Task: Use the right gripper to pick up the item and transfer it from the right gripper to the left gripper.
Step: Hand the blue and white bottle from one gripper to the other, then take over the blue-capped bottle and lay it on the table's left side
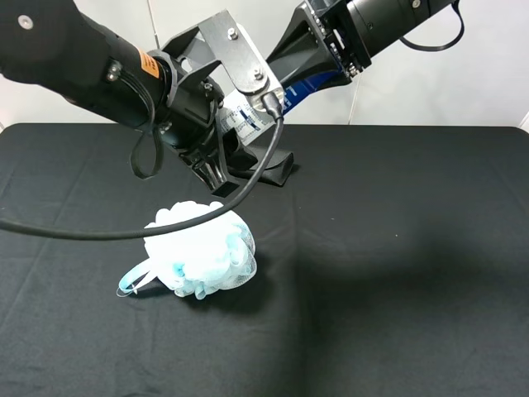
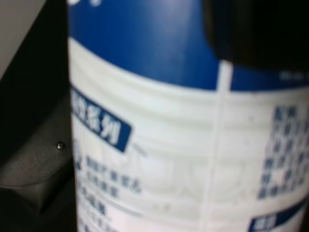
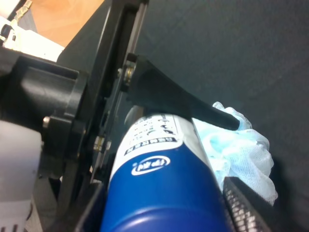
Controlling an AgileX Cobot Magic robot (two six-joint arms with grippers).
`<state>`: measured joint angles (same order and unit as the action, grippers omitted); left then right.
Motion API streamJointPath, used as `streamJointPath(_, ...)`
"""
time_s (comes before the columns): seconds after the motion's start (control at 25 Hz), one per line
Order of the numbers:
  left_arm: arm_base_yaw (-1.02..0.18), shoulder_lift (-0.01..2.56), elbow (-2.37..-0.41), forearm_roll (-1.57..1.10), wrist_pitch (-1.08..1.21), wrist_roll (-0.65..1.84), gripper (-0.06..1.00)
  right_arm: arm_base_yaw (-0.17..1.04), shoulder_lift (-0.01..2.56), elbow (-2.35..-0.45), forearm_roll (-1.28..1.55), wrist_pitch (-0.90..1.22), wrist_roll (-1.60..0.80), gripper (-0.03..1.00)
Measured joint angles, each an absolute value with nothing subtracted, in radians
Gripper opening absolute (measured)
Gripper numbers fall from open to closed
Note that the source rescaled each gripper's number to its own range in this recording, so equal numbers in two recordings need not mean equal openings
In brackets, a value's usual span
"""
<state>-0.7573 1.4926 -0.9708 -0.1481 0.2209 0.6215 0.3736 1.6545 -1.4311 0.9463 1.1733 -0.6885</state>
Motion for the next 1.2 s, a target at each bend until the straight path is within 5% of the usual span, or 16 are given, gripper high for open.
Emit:
streamJointPath(0.08, -0.757, 1.494, -0.971, -0.149, 0.226, 0.621, 0.02, 0.374, 1.653, -1.439, 0.945, 1.166, -0.689, 0.56)
streamJointPath(0.16, -0.757, 1.499, -0.971, -0.147, 0.227, 0.621, 0.02, 0.374, 1.653, -1.441, 0.923, 1.156, -0.689, 0.83)
streamJointPath(0.24, -0.757, 1.500, -0.971, -0.147, 0.227, 0.620, 0.02, 0.374, 1.653, -1.441, 0.904, 1.156, -0.689, 0.93)
streamJointPath(1.2, -0.757, 1.500, -0.971, -0.148, 0.227, 0.620, 0.02, 0.374, 1.645, -1.443, 0.702, 1.170, -0.676, 1.00)
